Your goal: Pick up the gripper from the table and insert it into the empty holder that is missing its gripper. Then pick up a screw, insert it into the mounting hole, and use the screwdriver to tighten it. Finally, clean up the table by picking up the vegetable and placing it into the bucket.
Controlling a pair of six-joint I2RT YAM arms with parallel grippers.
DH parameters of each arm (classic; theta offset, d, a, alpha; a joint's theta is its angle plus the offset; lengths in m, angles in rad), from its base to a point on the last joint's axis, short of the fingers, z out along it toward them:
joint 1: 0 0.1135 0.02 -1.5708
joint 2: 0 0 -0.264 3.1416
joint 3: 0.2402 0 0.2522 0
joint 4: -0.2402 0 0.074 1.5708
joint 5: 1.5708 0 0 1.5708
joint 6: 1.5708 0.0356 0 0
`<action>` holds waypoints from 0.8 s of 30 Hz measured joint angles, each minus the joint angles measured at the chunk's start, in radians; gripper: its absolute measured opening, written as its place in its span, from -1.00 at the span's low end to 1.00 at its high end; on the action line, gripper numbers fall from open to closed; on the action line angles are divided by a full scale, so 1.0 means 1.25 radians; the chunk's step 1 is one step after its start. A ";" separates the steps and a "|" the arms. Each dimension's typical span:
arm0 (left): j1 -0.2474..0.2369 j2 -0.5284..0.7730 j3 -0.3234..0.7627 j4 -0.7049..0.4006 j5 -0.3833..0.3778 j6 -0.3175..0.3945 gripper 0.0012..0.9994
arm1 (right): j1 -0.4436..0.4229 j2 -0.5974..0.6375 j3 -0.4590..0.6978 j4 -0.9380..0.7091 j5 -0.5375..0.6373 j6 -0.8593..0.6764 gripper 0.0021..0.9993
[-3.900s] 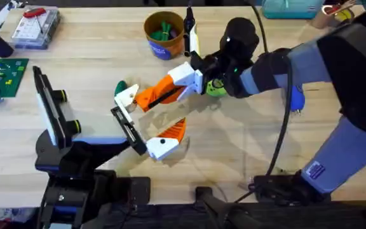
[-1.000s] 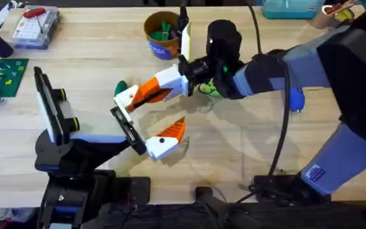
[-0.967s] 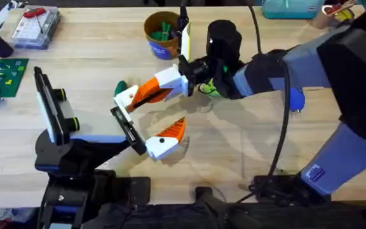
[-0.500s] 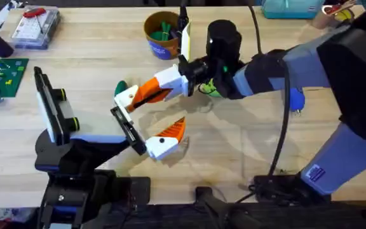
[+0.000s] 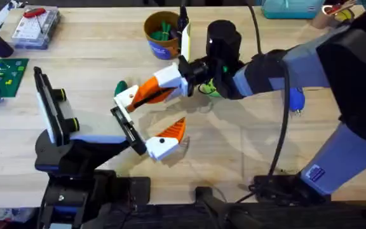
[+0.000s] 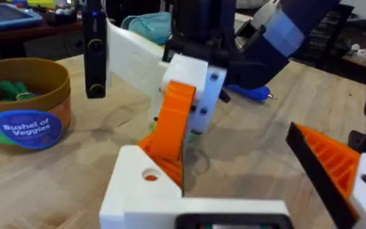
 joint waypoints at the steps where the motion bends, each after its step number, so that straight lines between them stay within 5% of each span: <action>1: -0.001 0.000 0.000 0.000 0.003 0.003 0.97 | 0.003 0.000 0.000 -0.005 0.003 -0.001 -0.24; 4: -0.004 0.000 0.000 0.000 0.006 0.007 0.97 | 0.018 0.000 -0.001 -0.006 0.004 -0.002 0.69; 6: -0.004 0.000 0.000 0.000 0.006 0.007 0.97 | 0.026 0.000 -0.001 -0.007 0.004 -0.005 0.96; 24: -0.004 0.000 0.000 0.000 0.006 0.008 0.97 | -0.008 0.000 -0.001 -0.007 0.009 0.009 0.99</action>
